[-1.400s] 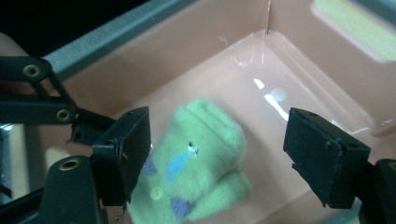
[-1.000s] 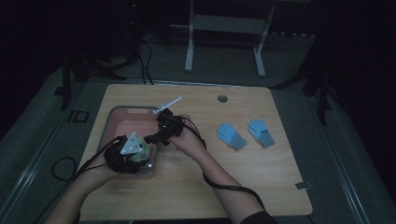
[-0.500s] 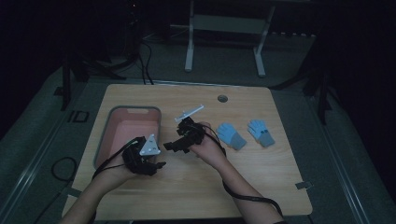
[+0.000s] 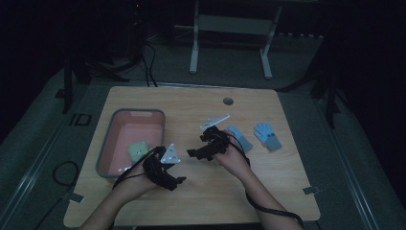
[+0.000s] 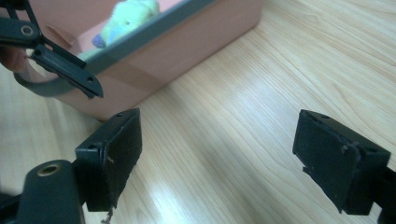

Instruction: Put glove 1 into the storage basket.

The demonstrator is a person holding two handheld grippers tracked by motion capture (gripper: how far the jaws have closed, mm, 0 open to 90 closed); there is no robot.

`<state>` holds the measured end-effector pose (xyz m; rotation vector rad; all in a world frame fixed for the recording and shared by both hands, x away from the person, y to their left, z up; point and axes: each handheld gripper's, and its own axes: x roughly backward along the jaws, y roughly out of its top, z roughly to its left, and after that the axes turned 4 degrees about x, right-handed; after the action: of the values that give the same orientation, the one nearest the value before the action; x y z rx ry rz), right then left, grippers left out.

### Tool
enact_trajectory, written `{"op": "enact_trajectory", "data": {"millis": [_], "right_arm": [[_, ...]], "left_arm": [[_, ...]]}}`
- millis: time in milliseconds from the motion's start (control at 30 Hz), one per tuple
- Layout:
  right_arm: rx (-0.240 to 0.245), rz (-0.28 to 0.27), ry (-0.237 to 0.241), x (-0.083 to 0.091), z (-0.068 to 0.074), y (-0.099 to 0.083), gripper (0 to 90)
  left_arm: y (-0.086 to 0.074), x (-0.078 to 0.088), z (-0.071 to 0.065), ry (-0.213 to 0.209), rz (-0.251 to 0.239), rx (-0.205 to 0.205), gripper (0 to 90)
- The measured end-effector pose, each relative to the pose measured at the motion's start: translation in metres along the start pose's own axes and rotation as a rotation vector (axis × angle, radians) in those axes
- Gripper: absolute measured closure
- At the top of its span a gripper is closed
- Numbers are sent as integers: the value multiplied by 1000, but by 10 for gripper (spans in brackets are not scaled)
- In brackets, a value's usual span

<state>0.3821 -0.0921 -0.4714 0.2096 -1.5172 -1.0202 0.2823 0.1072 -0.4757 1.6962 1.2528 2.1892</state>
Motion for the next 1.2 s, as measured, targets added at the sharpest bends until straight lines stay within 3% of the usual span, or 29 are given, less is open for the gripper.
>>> {"op": "enact_trajectory", "data": {"millis": [267,367,433,500,600,700,967,1033,1200], "right_arm": [[17,-18,-29,11,-11,-24,142],[21,-20,-33,15,-15,-32,138],[2,-26,-19,18,-17,-37,124],[11,-51,-49,21,-18,-43,124],[-18,-58,-36,24,-22,-49,124],[-18,-60,-56,28,-27,-56,139],[-12,-86,-137,45,-42,-70,268],[-15,-115,-167,50,-47,-73,288],[-31,-122,-225,61,-62,-80,343]], "left_arm": [[5,-22,-17,-82,-6,-12,79],[4,-32,-22,-95,-10,-10,37],[1,-38,-25,-96,-24,-2,36],[-1,-42,-27,-90,-43,5,30],[-5,-48,-29,-69,-66,9,30],[-11,-54,-32,-76,-81,24,29],[-25,-65,-35,-76,-104,52,29],[-29,-67,-37,-66,-117,63,29],[-36,-70,-40,-38,-108,55,29]]}}
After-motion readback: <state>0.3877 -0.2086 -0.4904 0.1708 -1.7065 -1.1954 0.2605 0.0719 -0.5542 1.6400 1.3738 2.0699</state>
